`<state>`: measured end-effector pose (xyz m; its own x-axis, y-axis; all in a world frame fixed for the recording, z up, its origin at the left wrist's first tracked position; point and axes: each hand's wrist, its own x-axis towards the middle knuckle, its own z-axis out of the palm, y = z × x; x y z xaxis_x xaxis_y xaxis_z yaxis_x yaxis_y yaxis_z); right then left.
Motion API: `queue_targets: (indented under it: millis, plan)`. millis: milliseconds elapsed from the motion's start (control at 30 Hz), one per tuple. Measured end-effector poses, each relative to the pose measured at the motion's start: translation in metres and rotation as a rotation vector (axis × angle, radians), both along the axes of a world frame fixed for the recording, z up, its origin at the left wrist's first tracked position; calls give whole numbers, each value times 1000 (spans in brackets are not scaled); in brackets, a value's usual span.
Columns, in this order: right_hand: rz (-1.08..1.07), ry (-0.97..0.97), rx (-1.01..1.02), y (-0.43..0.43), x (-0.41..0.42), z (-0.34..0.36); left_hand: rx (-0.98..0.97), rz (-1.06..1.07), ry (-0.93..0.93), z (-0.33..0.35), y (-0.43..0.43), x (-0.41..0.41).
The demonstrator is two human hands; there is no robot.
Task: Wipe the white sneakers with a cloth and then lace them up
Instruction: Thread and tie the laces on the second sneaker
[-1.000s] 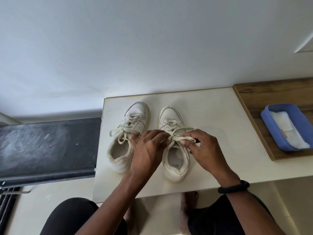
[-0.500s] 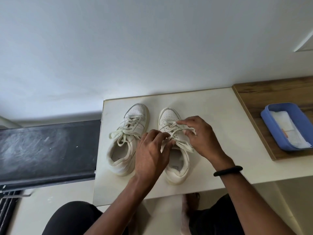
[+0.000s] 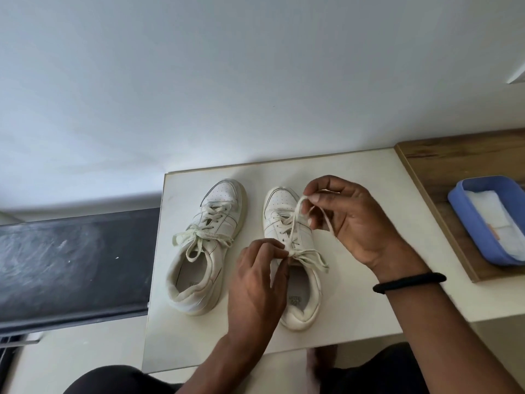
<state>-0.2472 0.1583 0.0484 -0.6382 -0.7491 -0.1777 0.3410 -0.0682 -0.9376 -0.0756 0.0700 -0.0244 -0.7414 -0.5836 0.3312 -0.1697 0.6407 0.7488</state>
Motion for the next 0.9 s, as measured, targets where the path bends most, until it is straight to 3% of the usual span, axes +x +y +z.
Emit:
queue_targets:
  millis: [100, 167, 300, 567, 700, 900]
  plan:
    - [93, -237, -123, -1, -2, 10, -40, -15, 26, -2, 1, 0]
    - [145, -294, -169, -2, 0, 10, -48, -19, 36, -3, 1, 1]
    - [89, -89, -131, -6, 8, 0, -54, 11, 60, -4, 1, 2]
    - [-333, 164, 124, -5, 9, -16, -116, -21, 84, -7, -2, 5]
    - [-415, 159, 195, -3, 3, -23, -221, -43, 59, -5, -4, 4]
    - [-412, -70, -21, 0, 0, -19, -140, -56, 28, -8, -5, 3]
